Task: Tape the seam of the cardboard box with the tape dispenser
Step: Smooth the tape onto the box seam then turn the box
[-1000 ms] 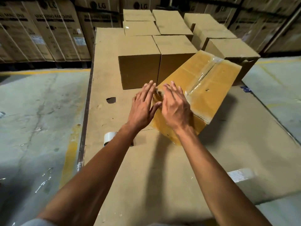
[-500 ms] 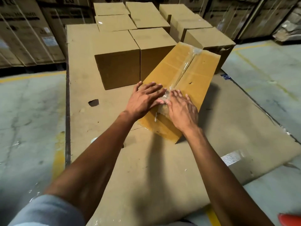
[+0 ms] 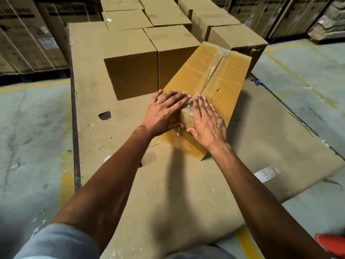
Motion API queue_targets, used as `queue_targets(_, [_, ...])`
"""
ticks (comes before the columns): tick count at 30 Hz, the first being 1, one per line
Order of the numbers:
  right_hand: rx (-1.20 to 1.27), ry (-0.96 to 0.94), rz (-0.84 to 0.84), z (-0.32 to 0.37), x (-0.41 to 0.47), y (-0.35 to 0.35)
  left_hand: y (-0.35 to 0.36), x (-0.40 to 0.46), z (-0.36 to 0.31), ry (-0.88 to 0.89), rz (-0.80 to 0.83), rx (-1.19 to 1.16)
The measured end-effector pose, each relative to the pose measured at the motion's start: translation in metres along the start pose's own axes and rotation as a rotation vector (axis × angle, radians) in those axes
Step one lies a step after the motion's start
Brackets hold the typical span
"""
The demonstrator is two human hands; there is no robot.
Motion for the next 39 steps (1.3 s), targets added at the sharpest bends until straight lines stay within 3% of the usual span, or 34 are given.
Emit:
queue_targets(5, [0.21, -0.004, -0.029, -0.012, -0.004, -0.018, -0.01, 0.005, -0.001, -0.112, -0.003, -0.137])
queue_targets(8, [0.128, 0.02, -0.063, -0.017, -0.008, -0.015, -0.01, 0.006, -0.005, -0.164, -0.023, -0.135])
queue_targets(12, [0.01, 0.015, -0.108, -0.013, -0.013, -0.009, -0.007, 0.003, -0.006, -0.109, -0.046, -0.037])
queue_targets(19, [0.032, 0.019, -0.104, -0.014, -0.009, -0.009, -0.009, 0.0, -0.005, -0.014, -0.003, 0.033])
queue_targets(23, [0.139, 0.042, -0.136, -0.014, -0.007, -0.014, -0.011, 0.008, -0.003, -0.073, 0.036, -0.061])
queue_targets(27, [0.072, 0.043, -0.188, -0.012, -0.008, -0.012, -0.008, 0.004, -0.004, -0.093, -0.023, -0.049])
queue_targets(32, [-0.009, 0.019, -0.168, -0.013, -0.007, -0.004, -0.005, 0.0, -0.002, -0.047, 0.018, 0.022])
queue_targets(39, [0.025, 0.029, -0.212, -0.014, -0.007, -0.007, -0.012, 0.003, -0.005, -0.103, 0.004, -0.034])
Point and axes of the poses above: each hand's wrist, its own x-axis towards the middle knuckle, its own y-axis out of the palm, z = x × y, the point moved 7 cm from there along x, towards the middle knuckle, and after that the axes turned 9 degrees about x, right-handed, at the moved point
